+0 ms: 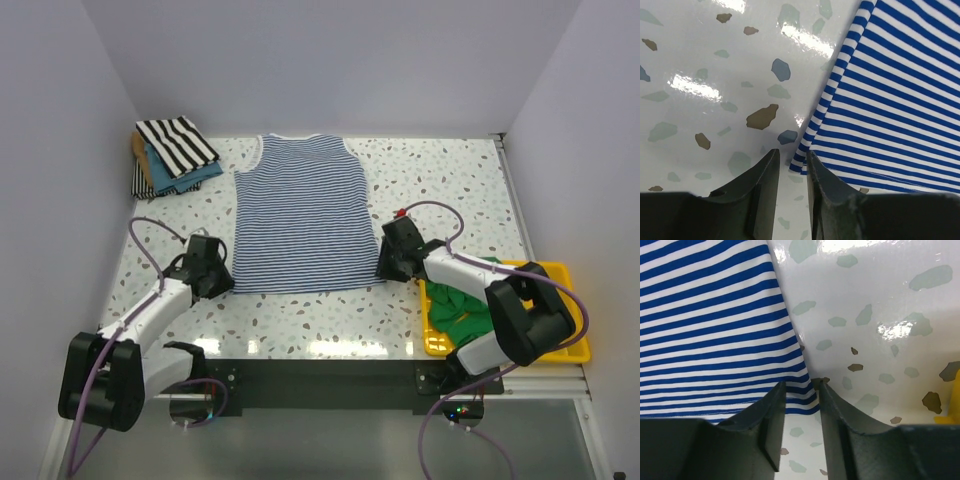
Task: Fold and stack the tank tops
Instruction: Flatten the tank top out
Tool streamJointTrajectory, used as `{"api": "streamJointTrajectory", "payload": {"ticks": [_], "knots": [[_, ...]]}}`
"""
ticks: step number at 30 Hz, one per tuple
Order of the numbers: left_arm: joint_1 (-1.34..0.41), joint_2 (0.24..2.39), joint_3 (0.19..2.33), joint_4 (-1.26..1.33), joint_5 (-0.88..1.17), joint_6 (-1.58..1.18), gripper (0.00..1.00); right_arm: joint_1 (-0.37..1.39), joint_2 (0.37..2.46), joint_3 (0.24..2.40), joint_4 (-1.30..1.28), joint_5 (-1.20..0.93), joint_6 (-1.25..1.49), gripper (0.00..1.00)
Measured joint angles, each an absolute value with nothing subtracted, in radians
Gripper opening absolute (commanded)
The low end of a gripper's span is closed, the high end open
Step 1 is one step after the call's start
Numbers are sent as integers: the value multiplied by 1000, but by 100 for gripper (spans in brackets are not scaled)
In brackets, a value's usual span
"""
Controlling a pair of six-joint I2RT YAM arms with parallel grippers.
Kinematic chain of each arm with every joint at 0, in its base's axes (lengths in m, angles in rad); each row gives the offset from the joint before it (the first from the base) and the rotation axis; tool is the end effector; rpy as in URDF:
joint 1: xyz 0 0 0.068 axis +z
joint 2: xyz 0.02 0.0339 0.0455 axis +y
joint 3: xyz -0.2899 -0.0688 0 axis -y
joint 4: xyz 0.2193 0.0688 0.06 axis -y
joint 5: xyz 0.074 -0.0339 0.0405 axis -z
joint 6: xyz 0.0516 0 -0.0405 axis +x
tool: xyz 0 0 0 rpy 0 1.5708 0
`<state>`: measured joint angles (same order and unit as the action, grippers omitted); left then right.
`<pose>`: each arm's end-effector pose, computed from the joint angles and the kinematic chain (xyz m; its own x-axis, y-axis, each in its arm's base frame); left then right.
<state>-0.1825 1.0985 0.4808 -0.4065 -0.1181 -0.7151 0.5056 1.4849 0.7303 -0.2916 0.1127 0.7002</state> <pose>0.1651 -0.0243 0.1866 -0.7130 -0.5305 -0.4584 -0.4603 0.8474 -0.2648 0.2292 0.1202 0.1874 -0.8574 0.2572 -0.4457 0.1576 0.9558 0.2483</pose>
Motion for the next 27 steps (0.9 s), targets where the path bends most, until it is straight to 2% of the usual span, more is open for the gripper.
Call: {"api": "streamJointTrajectory", "payload": {"ticks": [4, 7, 9, 10, 12, 13, 14, 23, 27], "knots": [[-215, 1138, 485, -412, -133, -721, 33, 505, 1486, 725, -284, 117, 700, 18], [-233, 1160, 493, -395, -136, -722, 32, 505, 1486, 724, -285, 121, 699, 10], [-240, 1166, 494, -381, -136, -722, 28, 505, 1486, 724, -287, 122, 700, 6], [-244, 1169, 494, -377, -137, -722, 21, 505, 1486, 724, -289, 122, 699, 2], [-247, 1176, 494, -371, -135, -722, 12, 505, 1484, 724, -295, 122, 699, 0], [-248, 1180, 495, -366, -134, -721, 2, 505, 1480, 724, -302, 124, 699, 0], [-249, 1184, 496, -363, -134, -723, 0, 505, 1474, 724, -315, 128, 698, 0], [-252, 1127, 522, -427, -81, -719, 0, 505, 1318, 771, -495, 145, 680, 0], [-252, 1011, 659, -516, -59, -718, 0, 506, 1222, 905, -622, 187, 646, 0]]}}
